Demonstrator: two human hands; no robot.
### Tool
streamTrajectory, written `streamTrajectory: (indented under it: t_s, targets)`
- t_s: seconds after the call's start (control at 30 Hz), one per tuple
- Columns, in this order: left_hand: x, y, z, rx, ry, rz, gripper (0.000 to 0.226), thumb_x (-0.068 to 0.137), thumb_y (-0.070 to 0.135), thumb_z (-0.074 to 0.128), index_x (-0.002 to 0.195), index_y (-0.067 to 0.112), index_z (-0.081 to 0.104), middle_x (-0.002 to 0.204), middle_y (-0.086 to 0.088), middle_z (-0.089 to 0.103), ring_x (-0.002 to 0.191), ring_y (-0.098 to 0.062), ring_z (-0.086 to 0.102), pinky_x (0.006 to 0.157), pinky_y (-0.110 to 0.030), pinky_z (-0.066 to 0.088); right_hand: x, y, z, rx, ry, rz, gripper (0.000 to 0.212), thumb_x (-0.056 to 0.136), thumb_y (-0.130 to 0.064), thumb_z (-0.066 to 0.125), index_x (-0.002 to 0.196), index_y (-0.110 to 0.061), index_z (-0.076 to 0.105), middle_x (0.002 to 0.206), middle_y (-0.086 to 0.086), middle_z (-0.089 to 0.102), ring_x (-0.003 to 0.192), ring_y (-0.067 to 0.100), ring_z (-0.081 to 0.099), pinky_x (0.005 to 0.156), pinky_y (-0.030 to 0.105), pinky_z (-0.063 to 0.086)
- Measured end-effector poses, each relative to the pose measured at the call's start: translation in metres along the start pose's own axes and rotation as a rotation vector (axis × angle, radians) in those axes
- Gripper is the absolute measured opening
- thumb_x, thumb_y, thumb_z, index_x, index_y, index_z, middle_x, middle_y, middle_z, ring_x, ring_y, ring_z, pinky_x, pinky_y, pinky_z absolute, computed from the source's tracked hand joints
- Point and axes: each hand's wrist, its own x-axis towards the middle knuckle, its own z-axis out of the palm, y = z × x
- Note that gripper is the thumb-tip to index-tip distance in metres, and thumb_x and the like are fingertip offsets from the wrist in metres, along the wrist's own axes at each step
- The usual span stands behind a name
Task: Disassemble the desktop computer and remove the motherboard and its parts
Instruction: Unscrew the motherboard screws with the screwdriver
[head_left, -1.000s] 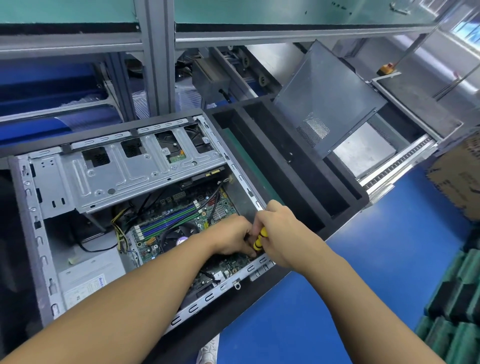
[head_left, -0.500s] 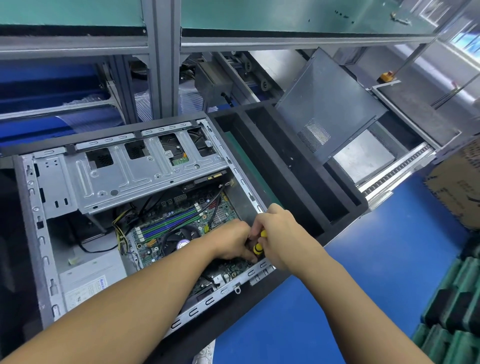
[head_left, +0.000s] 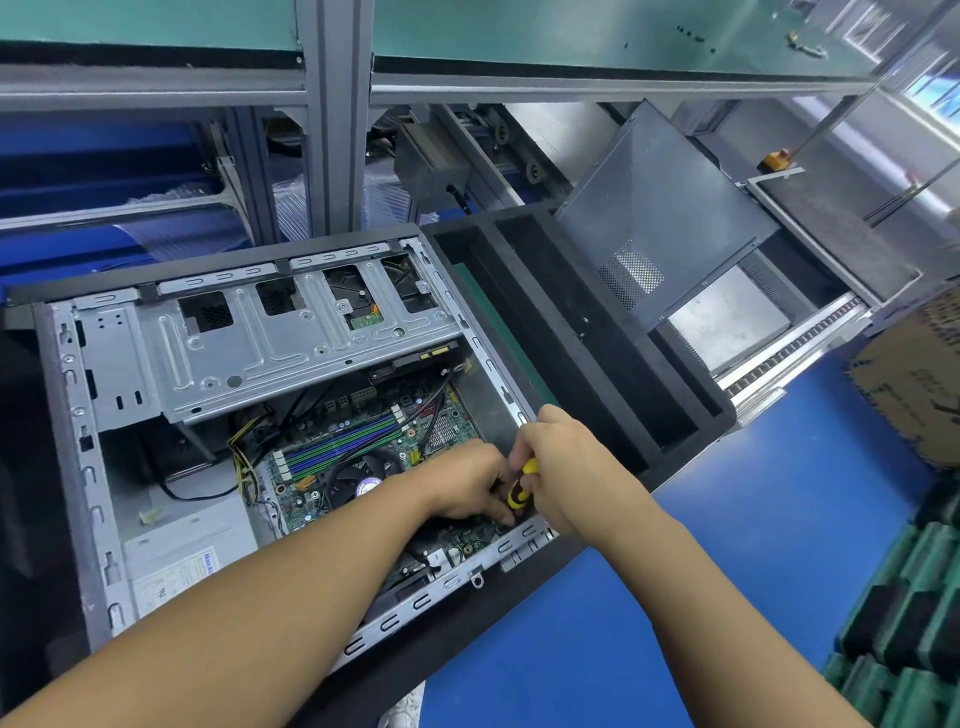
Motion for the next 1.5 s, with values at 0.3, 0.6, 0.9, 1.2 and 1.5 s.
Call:
streamTrajectory:
  t_s: [0.3,0.6,0.9,1.2,1.5]
  targets:
    - [-0.001,0.0,0.001,0.083,0.012,0.068,0.032,0.076,0.051,0.078,0.096,0.027,0.073,0.08,0.006,0.067,0.077,-0.017,0.061,0.072,-0.038,0.053,0.0,-0.001,0.004,0.043,0.092,0.088,0.02,0.094,-0.032,0.065,0.099,-0.014,0.057,0.1,-0.002,0.046,0.087,0.019,0.05,0.07,0.03,0.041]
    - [0.0,0.0,0.0,-0.014,0.038,0.028,0.029,0.073,0.038,0.084,0.073,0.016,0.065,0.07,0.0,0.066,0.065,-0.017,0.059,0.062,-0.033,0.05,-0.001,0.003,0.002,0.014,0.028,-0.002,0.009,0.091,-0.014,0.063,0.098,-0.021,0.062,0.104,-0.003,0.041,0.093,0.017,0.045,0.072,0.029,0.044]
    - [-0.003,0.004,-0.006,0.034,-0.007,0.043,0.029,0.072,0.041,0.084,0.085,0.02,0.071,0.067,0.011,0.061,0.068,-0.014,0.056,0.067,-0.036,0.051,-0.002,-0.001,0.01,-0.022,0.095,0.027,0.008,0.096,-0.022,0.058,0.1,-0.018,0.051,0.104,0.0,0.046,0.084,0.02,0.051,0.07,0.036,0.049]
    - [-0.007,-0.011,-0.01,0.193,0.016,-0.14,0.028,0.085,0.015,0.057,0.098,0.036,0.069,0.094,0.012,0.064,0.089,-0.018,0.062,0.061,-0.026,0.039,-0.007,0.006,0.014,-0.093,0.051,-0.054,0.015,0.097,-0.02,0.058,0.111,-0.016,0.058,0.106,0.0,0.042,0.085,0.021,0.051,0.072,0.035,0.049]
    - [0.0,-0.014,-0.008,0.176,-0.071,-0.104,0.034,0.075,0.02,0.075,0.102,0.039,0.067,0.085,0.017,0.056,0.088,-0.015,0.061,0.066,-0.028,0.049,-0.015,0.01,-0.005,-0.015,0.099,-0.071,0.011,0.098,-0.02,0.054,0.108,-0.015,0.057,0.104,0.0,0.042,0.08,0.02,0.055,0.072,0.035,0.05]
